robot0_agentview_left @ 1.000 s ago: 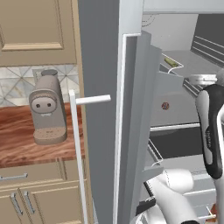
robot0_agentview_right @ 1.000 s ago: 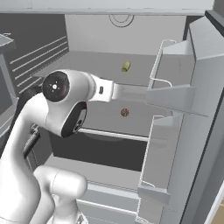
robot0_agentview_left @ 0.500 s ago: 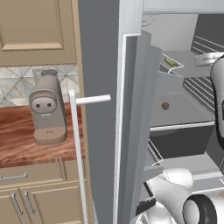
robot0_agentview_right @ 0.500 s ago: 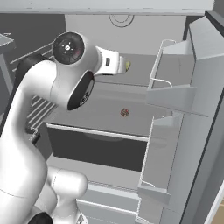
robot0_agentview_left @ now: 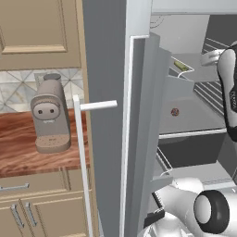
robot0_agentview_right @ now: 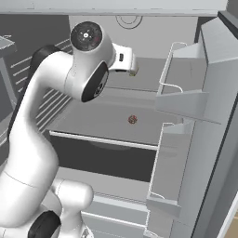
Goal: Pick the egg and butter from the fridge and place them by the bowl for mixing.
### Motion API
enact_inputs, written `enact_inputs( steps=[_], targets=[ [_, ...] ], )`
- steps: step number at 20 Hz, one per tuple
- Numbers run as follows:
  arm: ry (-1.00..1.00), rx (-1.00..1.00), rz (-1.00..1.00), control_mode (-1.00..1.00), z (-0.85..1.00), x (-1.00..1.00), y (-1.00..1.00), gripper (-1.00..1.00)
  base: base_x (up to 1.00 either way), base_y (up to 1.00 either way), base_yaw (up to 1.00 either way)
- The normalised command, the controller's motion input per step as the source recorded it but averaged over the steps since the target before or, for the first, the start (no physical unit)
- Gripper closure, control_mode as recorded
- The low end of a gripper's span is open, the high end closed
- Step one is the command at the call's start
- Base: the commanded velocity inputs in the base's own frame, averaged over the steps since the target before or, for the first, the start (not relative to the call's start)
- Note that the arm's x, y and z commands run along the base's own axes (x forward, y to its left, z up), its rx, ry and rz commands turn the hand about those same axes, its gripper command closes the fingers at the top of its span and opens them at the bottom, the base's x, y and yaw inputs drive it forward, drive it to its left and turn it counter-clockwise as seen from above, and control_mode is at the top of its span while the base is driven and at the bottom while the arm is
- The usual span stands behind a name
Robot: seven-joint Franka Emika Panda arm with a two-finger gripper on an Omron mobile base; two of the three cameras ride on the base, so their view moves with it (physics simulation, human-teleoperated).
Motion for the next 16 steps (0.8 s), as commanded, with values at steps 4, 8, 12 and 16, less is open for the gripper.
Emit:
enact_inputs(
  steps=[4, 8, 12, 16],
  targets=[
    [0.03, -0.04, 0.0, -1.0, -0.4, 0.75, 0.01, -1.0, 0.0, 0.0, 0.0],
    [0.07, -0.02, -0.03, -1.0, -0.37, 0.92, 0.0, -1.0, 0.0, 0.0, 0.0],
    [0.07, 0.0, -0.13, -1.0, -0.2, 0.82, 0.0, -1.0, 0.0, 0.0, 0.0],
    [0.05, 0.0, -0.16, -1.0, -0.09, 0.74, 0.0, -1.0, 0.0, 0.0, 0.0]
  ],
)
